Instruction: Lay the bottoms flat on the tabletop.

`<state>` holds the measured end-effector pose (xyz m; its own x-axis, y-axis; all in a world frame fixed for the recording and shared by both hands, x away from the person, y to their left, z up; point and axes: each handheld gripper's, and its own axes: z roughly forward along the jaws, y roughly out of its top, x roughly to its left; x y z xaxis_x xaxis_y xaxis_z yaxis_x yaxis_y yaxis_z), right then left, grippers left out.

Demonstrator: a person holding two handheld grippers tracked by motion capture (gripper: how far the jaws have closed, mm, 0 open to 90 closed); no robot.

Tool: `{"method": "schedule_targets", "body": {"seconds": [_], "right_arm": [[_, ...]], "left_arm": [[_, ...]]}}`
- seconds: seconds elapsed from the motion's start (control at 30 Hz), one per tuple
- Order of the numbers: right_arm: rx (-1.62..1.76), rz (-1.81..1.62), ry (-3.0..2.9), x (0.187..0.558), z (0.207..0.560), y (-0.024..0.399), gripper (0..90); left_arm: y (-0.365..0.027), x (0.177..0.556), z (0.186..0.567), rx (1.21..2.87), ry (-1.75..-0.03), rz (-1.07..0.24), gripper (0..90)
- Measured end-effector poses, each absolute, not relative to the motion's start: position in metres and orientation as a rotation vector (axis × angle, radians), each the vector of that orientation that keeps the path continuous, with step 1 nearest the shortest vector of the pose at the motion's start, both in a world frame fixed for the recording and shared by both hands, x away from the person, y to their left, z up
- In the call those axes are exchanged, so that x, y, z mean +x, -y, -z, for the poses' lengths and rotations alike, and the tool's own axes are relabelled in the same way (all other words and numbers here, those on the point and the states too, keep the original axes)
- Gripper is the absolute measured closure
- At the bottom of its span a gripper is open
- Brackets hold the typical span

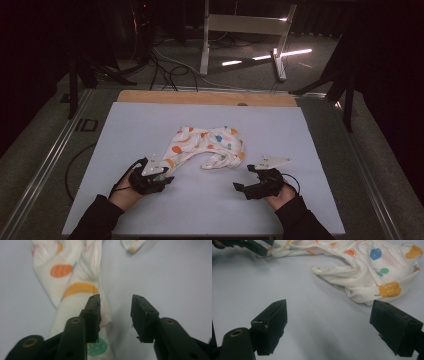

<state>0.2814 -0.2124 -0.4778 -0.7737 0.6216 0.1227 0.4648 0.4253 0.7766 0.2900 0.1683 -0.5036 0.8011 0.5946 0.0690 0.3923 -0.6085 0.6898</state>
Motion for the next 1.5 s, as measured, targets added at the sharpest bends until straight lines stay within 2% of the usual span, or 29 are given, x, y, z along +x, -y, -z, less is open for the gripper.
{"method": "schedule_targets", "body": {"seconds": [0.13,0.3,0.37,0.57,0.7,0.87,1.0,1.27,1.5], "right_arm": [[0.964,-1.268,-2.494,0.282,0.479,0.213,14.5],[0.961,-1.256,-2.502,0.282,0.479,0.211,14.6],[0.964,-1.257,-2.503,0.281,0.479,0.211,14.6],[0.961,-1.263,-2.497,0.281,0.478,0.212,14.6],[0.966,-1.273,-2.487,0.281,0.476,0.214,14.6],[0.963,-1.270,-2.490,0.281,0.476,0.214,14.7],[0.966,-1.271,-2.491,0.281,0.476,0.214,14.7],[0.971,-1.277,-2.482,0.281,0.474,0.216,14.7],[0.968,-1.285,-2.480,0.280,0.473,0.217,14.7]], "left_arm": [[-0.169,0.295,0.514,2.336,-0.763,-0.395,66.1],[-0.170,0.296,0.514,2.317,-0.795,-0.443,82.6],[-0.170,0.295,0.511,2.305,-0.800,-0.440,86.0],[-0.169,0.289,0.493,2.244,-0.771,-0.434,86.2],[-0.154,0.278,0.480,2.225,-0.699,-0.361,85.4],[-0.134,0.273,0.487,2.278,-0.642,-0.305,84.2],[-0.124,0.276,0.495,2.301,-0.639,-0.254,87.2],[-0.091,0.260,0.485,2.285,-0.525,-0.160,87.1],[-0.060,0.254,0.497,2.370,-0.436,-0.089,86.9]]}}
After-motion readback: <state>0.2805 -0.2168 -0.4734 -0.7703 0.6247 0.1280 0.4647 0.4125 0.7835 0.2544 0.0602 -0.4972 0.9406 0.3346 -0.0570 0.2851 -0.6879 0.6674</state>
